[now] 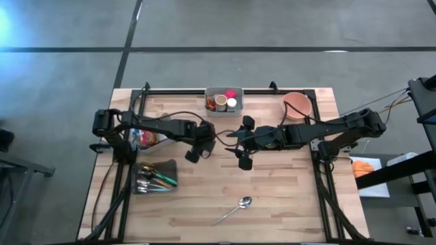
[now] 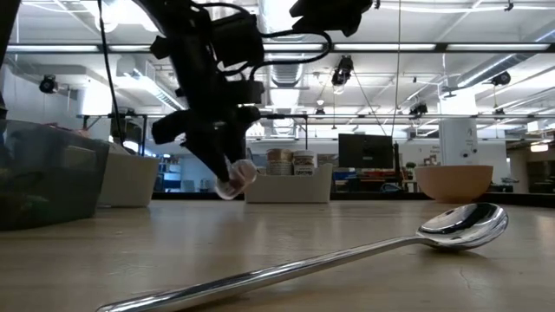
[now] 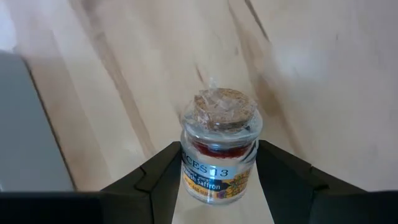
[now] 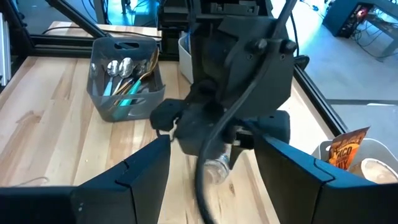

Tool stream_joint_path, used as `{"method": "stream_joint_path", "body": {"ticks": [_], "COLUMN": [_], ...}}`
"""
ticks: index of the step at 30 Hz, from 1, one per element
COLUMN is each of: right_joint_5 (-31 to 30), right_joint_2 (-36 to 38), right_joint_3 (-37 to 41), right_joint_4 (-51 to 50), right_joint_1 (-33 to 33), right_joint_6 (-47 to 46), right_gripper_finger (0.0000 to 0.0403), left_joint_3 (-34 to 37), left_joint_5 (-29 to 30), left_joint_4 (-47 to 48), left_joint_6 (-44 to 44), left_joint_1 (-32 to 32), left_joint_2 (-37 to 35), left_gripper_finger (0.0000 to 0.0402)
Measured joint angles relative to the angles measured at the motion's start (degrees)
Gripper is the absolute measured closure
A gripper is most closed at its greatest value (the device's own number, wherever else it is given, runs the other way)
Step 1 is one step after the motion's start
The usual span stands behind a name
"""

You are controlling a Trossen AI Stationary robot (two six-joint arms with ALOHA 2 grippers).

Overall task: Pick & Place Food Item
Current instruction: Put the brown spice bottle into the top gray bin

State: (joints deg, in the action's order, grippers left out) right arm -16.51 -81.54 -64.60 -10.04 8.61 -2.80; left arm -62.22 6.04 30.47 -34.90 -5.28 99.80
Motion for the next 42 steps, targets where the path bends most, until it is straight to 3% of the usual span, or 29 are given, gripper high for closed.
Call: {"method": "stream_joint_path", "body": {"ticks": [10, 24, 30, 35, 39, 42], "right_joint_5": [0.02, -0.01, 1.46, 4.61, 4.5, 1.83], "right_joint_2": [0.0, 0.0, 0.28, 0.61, 0.4, 0.42], "right_joint_3": [0.0, 0.0, 0.0, -0.04, 2.67, 6.9], "right_joint_4": [0.0, 0.82, -0.43, -7.56, -12.38, -7.31], "right_joint_1": [-0.01, 0.02, 0.39, 0.44, 0.52, 0.73], "right_joint_6": [0.0, -0.54, -12.29, -4.89, -8.6, -9.68], "right_gripper_finger": [0.017, 0.017, 0.017, 0.017, 0.017, 0.017], "left_joint_3": [-0.26, -0.26, -0.26, -0.26, -0.26, -0.26], "left_joint_5": [-7.31, -11.2, -12.0, -12.32, -13.37, -14.48], "left_joint_4": [-3.41, -3.69, -3.66, -3.67, -3.71, -3.93], "left_joint_6": [15.46, 24.54, 26.55, 27.66, 29.17, 29.47], "left_joint_1": [0.11, 0.09, 0.09, 0.09, 0.05, 0.05], "left_joint_2": [-0.19, -0.45, -0.54, -0.61, -0.65, -0.76], "left_gripper_finger": [0.0203, 0.0203, 0.0203, 0.0203, 0.0203, 0.0203]}}
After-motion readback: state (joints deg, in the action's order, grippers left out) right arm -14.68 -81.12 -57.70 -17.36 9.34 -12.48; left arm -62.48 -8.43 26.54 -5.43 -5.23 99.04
